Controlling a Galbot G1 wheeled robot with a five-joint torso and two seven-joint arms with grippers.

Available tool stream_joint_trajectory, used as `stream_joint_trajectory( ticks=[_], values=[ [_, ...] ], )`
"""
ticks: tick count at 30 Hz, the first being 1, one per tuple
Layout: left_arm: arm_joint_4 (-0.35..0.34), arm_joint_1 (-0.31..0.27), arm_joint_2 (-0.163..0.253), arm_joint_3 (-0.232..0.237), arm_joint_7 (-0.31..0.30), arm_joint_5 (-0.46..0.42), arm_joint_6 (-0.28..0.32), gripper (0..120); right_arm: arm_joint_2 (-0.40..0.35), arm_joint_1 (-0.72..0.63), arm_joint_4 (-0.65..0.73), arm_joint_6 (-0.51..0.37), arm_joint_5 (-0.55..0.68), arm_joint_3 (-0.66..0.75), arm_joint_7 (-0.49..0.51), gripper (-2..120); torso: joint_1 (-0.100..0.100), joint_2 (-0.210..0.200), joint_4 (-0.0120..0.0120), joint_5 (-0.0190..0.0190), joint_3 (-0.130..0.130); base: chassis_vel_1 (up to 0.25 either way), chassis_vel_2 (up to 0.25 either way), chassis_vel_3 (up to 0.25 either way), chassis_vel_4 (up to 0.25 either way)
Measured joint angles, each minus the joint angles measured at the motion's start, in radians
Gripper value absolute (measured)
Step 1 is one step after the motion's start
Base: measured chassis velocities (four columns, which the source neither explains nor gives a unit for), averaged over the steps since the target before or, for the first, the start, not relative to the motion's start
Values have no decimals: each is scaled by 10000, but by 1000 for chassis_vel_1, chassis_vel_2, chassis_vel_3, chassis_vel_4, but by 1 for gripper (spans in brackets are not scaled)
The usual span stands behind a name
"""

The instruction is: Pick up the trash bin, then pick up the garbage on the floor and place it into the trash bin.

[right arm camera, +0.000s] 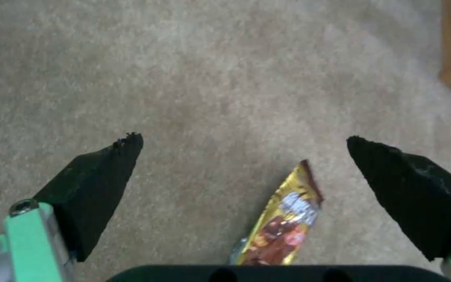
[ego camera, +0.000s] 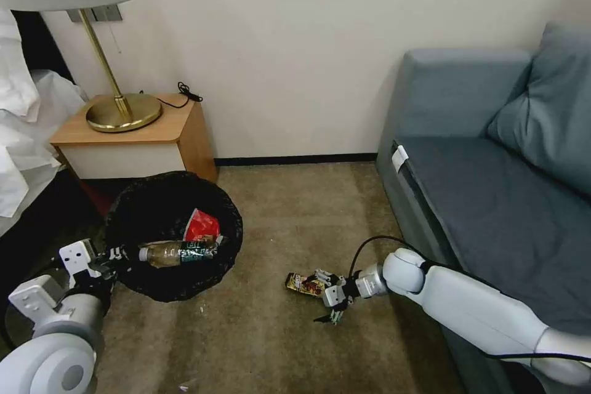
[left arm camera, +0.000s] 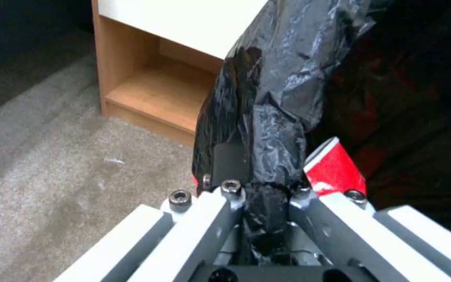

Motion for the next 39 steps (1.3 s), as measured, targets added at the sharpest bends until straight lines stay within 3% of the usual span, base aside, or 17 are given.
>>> stream_joint_trajectory(
  ticks=[9, 23, 39],
  values=[
    [239, -164, 87, 50, -10, -37, 0, 1, 716, 407, -1483, 248, -433, -290, 219, 100, 0, 0, 0, 0, 0, 0, 0, 0, 0],
    [428, -202, 246, 34, -11, -189, 0, 1, 2521, 938, -4331, 1249, -2184, 215, 410, 100, 0, -1, 1, -1, 1, 0, 0, 0, 0],
    [335, -167, 150, 51, 11, -189, -29, 1, 2653, 704, -4917, 1418, -2388, 483, 430, 100, 0, 0, 1, 1, 0, 0, 0, 0, 0]
  ],
)
